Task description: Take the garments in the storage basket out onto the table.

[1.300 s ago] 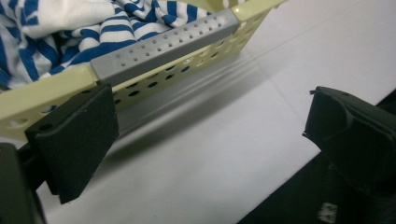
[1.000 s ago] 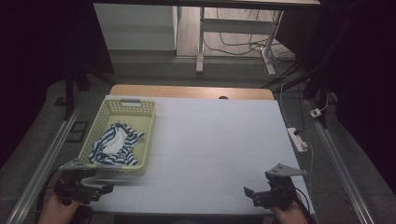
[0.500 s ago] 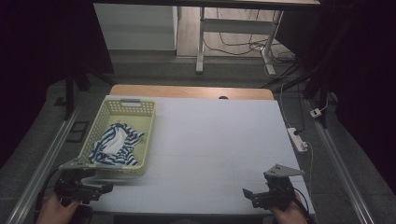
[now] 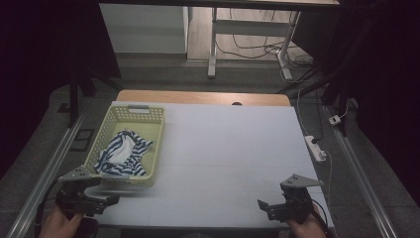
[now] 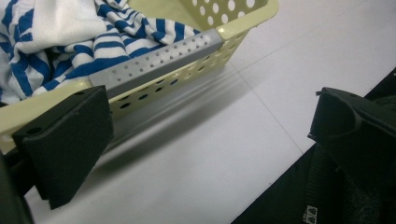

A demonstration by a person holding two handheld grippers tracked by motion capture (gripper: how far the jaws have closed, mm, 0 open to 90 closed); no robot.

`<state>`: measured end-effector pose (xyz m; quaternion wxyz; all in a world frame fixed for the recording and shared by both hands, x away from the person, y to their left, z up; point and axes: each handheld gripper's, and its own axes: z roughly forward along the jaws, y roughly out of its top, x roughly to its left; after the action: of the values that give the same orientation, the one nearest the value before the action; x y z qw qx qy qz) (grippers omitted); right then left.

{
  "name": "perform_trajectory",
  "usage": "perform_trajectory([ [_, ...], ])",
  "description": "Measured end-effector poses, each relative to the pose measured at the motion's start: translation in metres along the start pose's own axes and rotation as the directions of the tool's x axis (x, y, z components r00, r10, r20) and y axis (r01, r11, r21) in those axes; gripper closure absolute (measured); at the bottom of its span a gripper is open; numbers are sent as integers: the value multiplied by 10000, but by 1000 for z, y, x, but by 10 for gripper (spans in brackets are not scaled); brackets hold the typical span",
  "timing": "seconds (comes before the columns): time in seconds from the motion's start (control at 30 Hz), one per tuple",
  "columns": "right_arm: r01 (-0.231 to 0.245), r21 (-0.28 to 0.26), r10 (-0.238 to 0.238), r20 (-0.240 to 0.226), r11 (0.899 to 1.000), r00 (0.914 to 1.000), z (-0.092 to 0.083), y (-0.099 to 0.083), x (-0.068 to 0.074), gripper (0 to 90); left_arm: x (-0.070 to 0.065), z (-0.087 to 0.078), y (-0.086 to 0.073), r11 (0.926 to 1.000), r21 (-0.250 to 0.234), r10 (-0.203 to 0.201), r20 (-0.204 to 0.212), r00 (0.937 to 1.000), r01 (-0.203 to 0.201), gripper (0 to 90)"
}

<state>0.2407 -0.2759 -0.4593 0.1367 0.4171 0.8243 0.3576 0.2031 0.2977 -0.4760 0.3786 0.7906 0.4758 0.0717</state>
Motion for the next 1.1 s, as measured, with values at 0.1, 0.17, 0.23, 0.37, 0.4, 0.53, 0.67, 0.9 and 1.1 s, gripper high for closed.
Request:
perform_trajectory([
  [0.1,25,6,-25,-34,10000,10000,0,0,0,0,-1,-3,2,9999,-126,56,-72,10000,-57,0],
  [0.17,30,10,-30,-41,10000,10000,0,0,0,0,-2,-4,3,9998,-206,66,-90,9999,-68,0],
  [0.23,25,4,-25,-59,10000,10000,0,0,0,0,-2,-5,5,9997,-228,113,-129,9999,-116,0],
  [0.37,-48,-12,48,-29,10000,10000,0,0,0,0,-3,-7,10,9992,-255,314,-264,9992,-321,0],
  [0.4,-48,-12,48,-29,10000,10000,0,0,0,0,-3,-7,11,9988,-316,377,-248,9990,-384,0],
  [0.53,-154,-94,154,-10,9998,9999,-1,0,-1,0,-1,-8,16,9984,-355,437,-263,9987,-446,0],
  [0.67,-117,-38,116,-81,9999,9999,-1,0,-1,0,2,-5,20,9987,-204,474,-1,9989,-474,0],
  [0.9,-13,73,15,-231,10000,9997,0,0,-1,5,8,-1,28,9982,-234,563,231,9981,-558,0],
  [1.1,180,167,-175,-307,9997,9994,1,1,1,15,14,7,38,9978,12,666,394,9970,-667,0],
])
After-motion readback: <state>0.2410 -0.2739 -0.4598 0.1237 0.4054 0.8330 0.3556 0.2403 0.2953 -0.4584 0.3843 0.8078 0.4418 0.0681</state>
